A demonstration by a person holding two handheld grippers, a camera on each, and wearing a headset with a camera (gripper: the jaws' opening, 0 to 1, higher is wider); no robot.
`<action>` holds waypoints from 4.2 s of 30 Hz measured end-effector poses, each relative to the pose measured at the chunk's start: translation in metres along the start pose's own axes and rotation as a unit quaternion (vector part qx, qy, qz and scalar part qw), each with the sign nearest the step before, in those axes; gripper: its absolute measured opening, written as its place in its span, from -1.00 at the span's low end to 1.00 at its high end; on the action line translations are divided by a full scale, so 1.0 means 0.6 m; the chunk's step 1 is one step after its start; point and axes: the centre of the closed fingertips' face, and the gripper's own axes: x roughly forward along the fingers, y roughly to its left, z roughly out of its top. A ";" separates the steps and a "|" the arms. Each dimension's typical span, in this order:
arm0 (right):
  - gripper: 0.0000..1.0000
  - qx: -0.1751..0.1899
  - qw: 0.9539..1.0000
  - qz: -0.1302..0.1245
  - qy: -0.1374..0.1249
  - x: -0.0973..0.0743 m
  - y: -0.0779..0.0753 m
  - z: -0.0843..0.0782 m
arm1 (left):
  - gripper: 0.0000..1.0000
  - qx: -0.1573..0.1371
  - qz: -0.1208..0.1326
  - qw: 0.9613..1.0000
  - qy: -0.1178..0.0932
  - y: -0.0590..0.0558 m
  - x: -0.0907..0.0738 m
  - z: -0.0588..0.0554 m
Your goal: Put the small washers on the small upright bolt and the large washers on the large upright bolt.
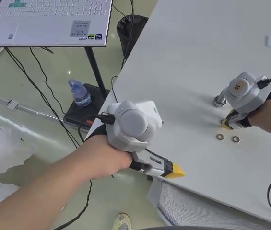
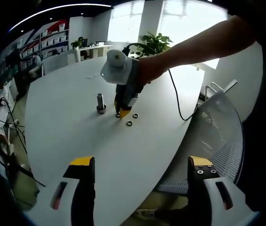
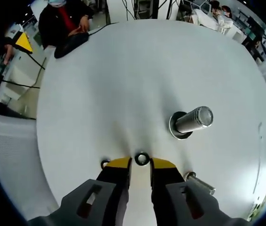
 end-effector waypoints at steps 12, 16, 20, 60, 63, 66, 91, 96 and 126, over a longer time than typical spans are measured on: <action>-0.70 0.005 1.000 -0.005 0.014 -0.004 0.003 0.000 | 0.56 -0.002 0.000 1.000 0.003 -0.004 -0.001 -0.006; -0.71 -0.005 1.000 -0.008 0.022 -0.004 0.007 0.001 | 0.55 -0.004 0.001 1.000 0.005 -0.004 0.000 -0.008; -0.71 -0.016 0.999 -0.008 0.027 -0.004 0.005 0.000 | 0.54 -0.005 0.001 1.000 0.002 -0.003 0.001 -0.006; -0.75 0.013 1.000 0.002 0.016 -0.032 0.002 -0.003 | 0.52 0.002 0.010 1.000 0.004 0.008 -0.005 0.003; -0.75 0.015 1.000 0.001 0.017 -0.037 0.000 -0.011 | 0.52 0.004 0.010 1.000 0.004 0.008 -0.005 0.003; -0.75 0.017 1.000 -0.001 0.018 -0.041 -0.003 -0.021 | 0.53 0.004 0.012 1.000 0.002 0.009 -0.005 0.006; -0.75 0.036 0.999 -0.002 0.002 -0.102 -0.029 -0.095 | 0.81 -0.009 0.036 0.999 -0.013 0.023 -0.004 0.022; -0.75 0.040 0.999 -0.009 -0.003 -0.113 -0.049 -0.088 | 0.84 -0.009 0.032 0.999 -0.006 0.021 0.003 0.023; -0.75 0.028 0.998 -0.034 -0.036 -0.127 -0.107 -0.025 | 0.96 -0.017 0.020 1.000 -0.007 0.008 0.010 0.014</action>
